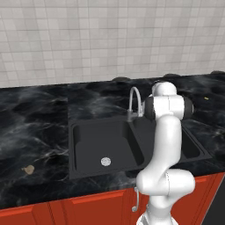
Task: Turn on the sink faucet. Then move the garlic from the counter to the sink. Turn off the sink. Move the vegetable from the sink to the pot next to the stove. Finally move the pot to the rear left burner.
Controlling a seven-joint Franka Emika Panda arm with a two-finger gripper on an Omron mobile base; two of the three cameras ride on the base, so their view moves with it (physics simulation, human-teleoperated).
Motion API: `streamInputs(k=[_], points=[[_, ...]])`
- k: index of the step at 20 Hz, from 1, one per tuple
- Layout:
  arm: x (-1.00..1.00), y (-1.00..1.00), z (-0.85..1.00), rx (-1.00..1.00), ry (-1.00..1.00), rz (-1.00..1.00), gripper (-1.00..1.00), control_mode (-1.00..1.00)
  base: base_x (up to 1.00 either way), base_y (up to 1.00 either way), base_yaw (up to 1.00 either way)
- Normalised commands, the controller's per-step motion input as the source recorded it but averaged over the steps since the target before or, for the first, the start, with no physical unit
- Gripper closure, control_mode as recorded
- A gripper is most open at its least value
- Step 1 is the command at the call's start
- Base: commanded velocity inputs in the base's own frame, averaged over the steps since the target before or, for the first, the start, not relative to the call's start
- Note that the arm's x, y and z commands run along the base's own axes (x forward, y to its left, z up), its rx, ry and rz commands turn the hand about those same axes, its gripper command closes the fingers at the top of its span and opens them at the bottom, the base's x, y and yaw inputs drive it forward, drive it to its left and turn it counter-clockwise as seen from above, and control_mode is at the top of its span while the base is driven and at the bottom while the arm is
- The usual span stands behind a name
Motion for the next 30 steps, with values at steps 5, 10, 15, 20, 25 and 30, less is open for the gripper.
streamInputs(k=[5, 10, 15, 20, 25, 30], points=[[-0.02, -0.65, -0.64, 0.02, 0.00, 0.00, 1.00, -1.00, 0.00, 0.00, 0.00], [-0.17, -0.68, -0.71, 0.02, 0.00, -0.01, 1.00, -1.00, 0.00, 0.00, 0.00], [-0.23, -0.68, -0.74, 0.02, 0.00, -0.01, 1.00, -1.00, 0.00, 0.00, 0.00], [-0.24, -0.63, -0.69, 0.03, 0.00, 0.00, 1.00, -1.00, 0.00, 0.00, 0.00], [-0.21, -0.29, -0.25, 0.04, 0.00, 0.00, 1.00, -1.00, 0.00, 0.00, 0.00], [-0.38, -0.02, 0.21, 0.00, -0.01, -0.01, -1.00, -1.00, 0.00, 0.00, 0.00]])
